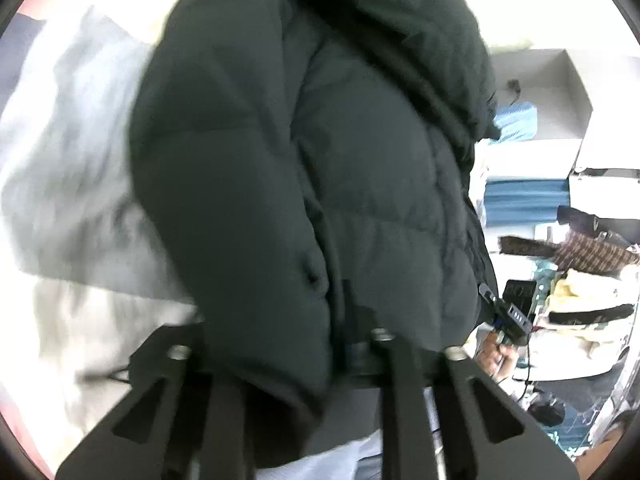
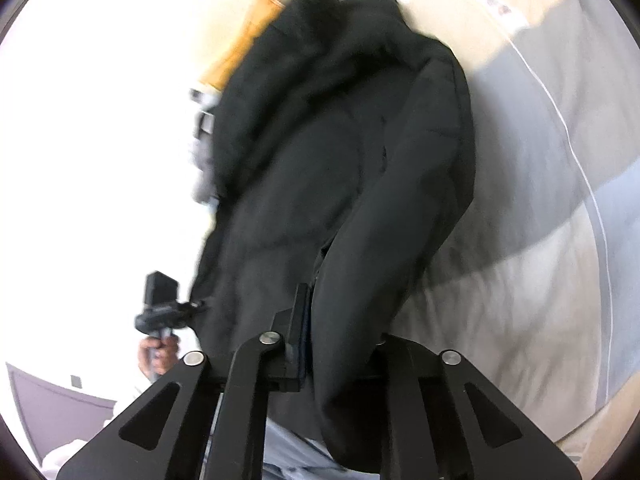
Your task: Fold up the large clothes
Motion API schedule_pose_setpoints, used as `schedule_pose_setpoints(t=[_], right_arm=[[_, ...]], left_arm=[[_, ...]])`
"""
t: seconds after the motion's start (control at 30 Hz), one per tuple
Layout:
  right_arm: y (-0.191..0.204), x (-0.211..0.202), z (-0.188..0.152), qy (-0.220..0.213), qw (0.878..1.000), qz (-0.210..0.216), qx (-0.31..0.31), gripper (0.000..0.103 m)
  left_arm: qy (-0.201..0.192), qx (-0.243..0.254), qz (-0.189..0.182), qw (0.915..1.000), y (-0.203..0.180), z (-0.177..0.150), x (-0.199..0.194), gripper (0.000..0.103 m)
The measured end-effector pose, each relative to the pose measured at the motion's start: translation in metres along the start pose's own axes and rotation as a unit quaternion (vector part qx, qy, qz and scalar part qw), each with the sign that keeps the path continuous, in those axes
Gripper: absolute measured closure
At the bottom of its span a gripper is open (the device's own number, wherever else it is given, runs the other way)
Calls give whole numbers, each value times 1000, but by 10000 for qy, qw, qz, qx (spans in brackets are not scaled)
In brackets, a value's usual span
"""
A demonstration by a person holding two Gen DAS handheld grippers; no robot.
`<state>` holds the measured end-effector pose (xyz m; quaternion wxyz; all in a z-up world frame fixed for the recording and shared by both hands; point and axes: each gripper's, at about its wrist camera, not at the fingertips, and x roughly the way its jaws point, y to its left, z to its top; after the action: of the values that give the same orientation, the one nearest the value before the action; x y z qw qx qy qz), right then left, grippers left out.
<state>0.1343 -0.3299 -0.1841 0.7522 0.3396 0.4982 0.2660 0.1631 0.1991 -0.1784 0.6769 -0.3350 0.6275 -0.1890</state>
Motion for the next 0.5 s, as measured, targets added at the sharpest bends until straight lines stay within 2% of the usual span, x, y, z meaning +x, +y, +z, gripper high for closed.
schedule_pose_setpoints(t=[0.17,0.33,0.5], right_arm=[[20,-30,2,-470,9979,371,-234,97],[51,-55,-4,-713,9941,520,-630,97],[58,-93,-15,-982,9892,792,-751,97]], left_arm=[[-529,239,-50,9983,-34,-4,-33,93],[-889,463,-119,9949,-61,-11,-70,95],[-1131,569,-328,9914,-76,-31,-99,96]])
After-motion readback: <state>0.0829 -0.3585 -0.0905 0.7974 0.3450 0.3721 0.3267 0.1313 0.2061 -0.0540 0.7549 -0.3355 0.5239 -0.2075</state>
